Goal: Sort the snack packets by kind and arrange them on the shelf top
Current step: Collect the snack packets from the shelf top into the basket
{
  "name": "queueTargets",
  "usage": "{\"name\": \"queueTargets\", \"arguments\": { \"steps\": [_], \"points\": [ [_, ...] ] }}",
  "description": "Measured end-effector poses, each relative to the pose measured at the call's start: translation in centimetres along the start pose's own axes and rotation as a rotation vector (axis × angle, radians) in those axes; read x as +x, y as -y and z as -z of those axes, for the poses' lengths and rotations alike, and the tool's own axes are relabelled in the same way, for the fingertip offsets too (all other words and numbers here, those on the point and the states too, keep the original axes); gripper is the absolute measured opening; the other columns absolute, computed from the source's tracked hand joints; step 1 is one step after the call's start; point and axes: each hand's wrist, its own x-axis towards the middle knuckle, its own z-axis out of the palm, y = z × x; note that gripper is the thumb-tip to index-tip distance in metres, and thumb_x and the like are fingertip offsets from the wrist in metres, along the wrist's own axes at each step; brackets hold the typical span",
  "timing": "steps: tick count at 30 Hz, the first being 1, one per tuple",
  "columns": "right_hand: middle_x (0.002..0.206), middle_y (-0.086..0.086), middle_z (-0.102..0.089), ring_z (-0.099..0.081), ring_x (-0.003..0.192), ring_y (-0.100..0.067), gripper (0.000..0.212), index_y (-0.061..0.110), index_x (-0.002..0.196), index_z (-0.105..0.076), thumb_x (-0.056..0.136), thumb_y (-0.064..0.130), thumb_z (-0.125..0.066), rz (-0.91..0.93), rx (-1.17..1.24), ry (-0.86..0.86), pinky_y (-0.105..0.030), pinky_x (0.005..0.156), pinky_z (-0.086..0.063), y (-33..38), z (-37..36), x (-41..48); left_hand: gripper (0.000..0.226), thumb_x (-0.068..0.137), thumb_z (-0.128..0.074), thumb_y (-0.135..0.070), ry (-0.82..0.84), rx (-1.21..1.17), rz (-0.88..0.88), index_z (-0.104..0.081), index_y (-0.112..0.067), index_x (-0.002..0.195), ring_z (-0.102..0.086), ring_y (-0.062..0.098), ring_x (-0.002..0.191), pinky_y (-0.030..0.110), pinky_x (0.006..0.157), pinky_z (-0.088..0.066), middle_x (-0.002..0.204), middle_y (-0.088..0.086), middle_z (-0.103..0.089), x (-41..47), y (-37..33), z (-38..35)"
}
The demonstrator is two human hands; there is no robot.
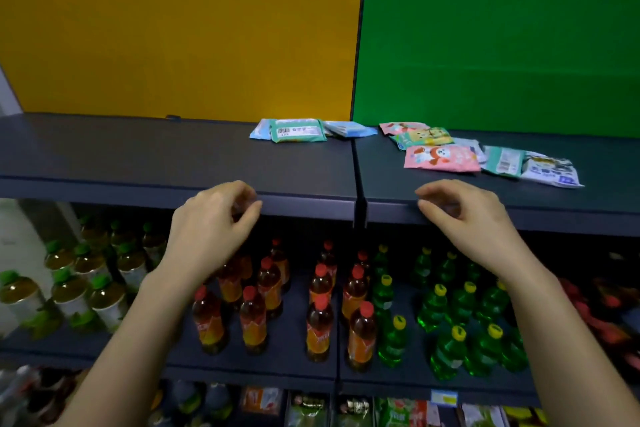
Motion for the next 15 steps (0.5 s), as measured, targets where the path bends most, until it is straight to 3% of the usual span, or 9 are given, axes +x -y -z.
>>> {"name": "queueTargets", "arguments": {
  "steps": [4,8,12,15],
  "points": [
    [0.096,0.011,-0.065,-0.061,0.092,-0.010,0.016,0.027,0.101,-0.066,0.087,0.027,-0.059,0.059,0.017,0.037,-0.034,0.085,-0.050,0.4,-2.9,6.0,0.020,0.089,-0.054,-0.037,0.017,-0.006,0.016,-0.062,-0.021,0.098,-0.060,0.032,0.097,0.036,0.071,-0.044,0.101,0.002,-0.068,4.8,1.8,-2.2],
    [0.098,0.005,-0.065,-0.059,0.090,-0.012,0.015,0.021,0.102,-0.066,0.089,0.023,-0.059,0.063,-0.004,0.109,-0.026,0.080,-0.043,1.4,-4.9,12.9,0.020,0.089,-0.053,-0.037,0.063,-0.005,0.004,-0.062,-0.022,0.098,-0.060,0.030,0.095,0.037,0.073,-0.045,0.100,0.003,-0.067,11.1,4.0,-4.4],
    [0.107,0.001,-0.066,-0.059,0.092,-0.014,0.021,0.018,0.108,-0.065,0.090,0.024,-0.057,0.042,-0.092,0.115,-0.027,0.084,-0.045,1.2,-6.7,19.2,0.023,0.091,-0.052,-0.034,0.128,0.066,-0.144,-0.060,-0.019,0.105,-0.058,0.026,0.102,0.035,0.073,-0.043,0.110,0.002,-0.065,17.2,5.0,-6.9],
    [0.120,-0.004,-0.062,-0.060,0.103,-0.019,0.034,0.015,0.121,-0.057,0.088,0.024,-0.059,0.007,-0.170,0.192,-0.033,0.091,-0.047,0.3,-8.6,22.9,0.038,0.092,-0.049,-0.041,0.194,0.121,-0.266,-0.055,-0.014,0.119,-0.052,0.027,0.112,0.036,0.080,-0.040,0.120,0.006,-0.059,21.2,5.4,-9.4]
  ]
}}
